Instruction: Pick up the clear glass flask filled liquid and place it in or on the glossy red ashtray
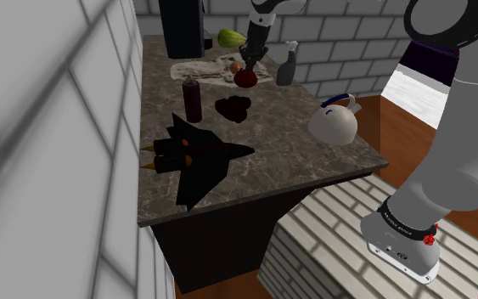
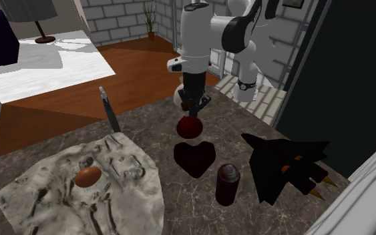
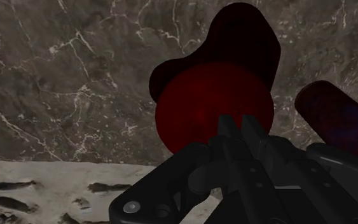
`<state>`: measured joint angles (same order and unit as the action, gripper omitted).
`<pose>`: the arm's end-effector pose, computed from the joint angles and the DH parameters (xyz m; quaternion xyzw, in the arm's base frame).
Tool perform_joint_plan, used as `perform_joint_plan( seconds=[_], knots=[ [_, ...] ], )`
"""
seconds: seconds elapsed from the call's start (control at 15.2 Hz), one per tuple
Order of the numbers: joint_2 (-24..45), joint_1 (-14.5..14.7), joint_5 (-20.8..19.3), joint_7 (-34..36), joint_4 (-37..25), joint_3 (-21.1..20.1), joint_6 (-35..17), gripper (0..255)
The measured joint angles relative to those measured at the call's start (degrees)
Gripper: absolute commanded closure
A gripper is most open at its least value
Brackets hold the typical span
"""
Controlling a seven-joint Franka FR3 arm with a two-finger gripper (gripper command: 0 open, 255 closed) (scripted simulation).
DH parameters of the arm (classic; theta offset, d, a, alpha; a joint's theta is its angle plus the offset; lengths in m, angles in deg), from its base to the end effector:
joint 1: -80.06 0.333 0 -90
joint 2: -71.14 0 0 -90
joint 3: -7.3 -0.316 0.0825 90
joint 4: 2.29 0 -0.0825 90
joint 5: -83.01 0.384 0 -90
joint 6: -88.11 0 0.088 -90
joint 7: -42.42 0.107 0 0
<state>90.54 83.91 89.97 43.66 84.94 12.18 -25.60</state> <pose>0.6749 0.0028 0.4784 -0.9964 0.0374 -0.0623 0.0432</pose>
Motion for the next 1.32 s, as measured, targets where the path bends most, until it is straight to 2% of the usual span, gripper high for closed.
perform_joint_plan(
  seconds=[0.26,1.32],
  knots=[
    [4.8,2.7,-0.8,4.4,-8.2,-1.1,3.0,255],
    [7.2,3.3,-0.4,4.4,-0.2,-1.5,-7.3,255]
  ],
)
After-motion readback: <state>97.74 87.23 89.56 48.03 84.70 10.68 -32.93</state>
